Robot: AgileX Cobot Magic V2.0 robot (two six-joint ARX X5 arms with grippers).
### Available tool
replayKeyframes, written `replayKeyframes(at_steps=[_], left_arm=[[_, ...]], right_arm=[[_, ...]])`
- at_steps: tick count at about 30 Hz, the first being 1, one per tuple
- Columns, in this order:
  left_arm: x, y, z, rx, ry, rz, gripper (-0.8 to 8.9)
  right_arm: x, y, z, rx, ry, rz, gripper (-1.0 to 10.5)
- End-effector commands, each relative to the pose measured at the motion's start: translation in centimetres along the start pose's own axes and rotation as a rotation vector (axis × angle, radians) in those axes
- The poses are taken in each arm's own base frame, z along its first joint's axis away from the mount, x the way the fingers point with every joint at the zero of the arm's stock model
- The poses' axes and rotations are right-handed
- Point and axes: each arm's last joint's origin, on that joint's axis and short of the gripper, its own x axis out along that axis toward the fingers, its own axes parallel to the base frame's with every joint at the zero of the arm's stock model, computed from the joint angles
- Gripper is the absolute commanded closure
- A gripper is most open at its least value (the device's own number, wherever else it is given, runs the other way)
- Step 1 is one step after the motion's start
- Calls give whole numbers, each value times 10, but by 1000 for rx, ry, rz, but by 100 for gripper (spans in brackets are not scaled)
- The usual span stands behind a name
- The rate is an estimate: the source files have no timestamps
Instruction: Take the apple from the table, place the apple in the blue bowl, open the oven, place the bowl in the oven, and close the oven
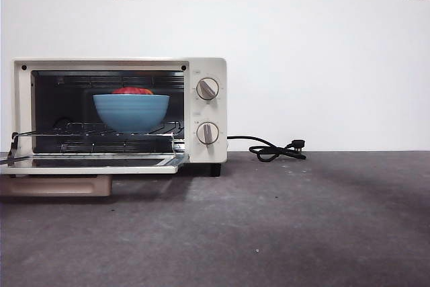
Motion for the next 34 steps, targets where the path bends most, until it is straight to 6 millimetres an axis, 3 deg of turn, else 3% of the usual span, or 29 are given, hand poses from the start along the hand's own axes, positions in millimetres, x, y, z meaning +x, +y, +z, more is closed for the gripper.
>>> replayKeyframes(at_steps=[1,10,17,21,26,34], left_arm=[[11,2,6,46,46,89,821],[51,2,37,19,133,91,822],[85,16,55,-74,201,59,822],[100,35,60,-159,220,105,822],[113,63,64,-281,193,37,822],[132,112,57,-519,172,-95,822]], right_arm=[[-9,11,-3,-80,11,27,879],[-42,33,-3,-158,-35,67,924],[-85,27,4,-230,-102,-90,950],[-117,15,0,-281,-88,-327,948],[-148,-2,-26,-307,20,-438,949],[-179,-49,-94,-271,206,-540,949]])
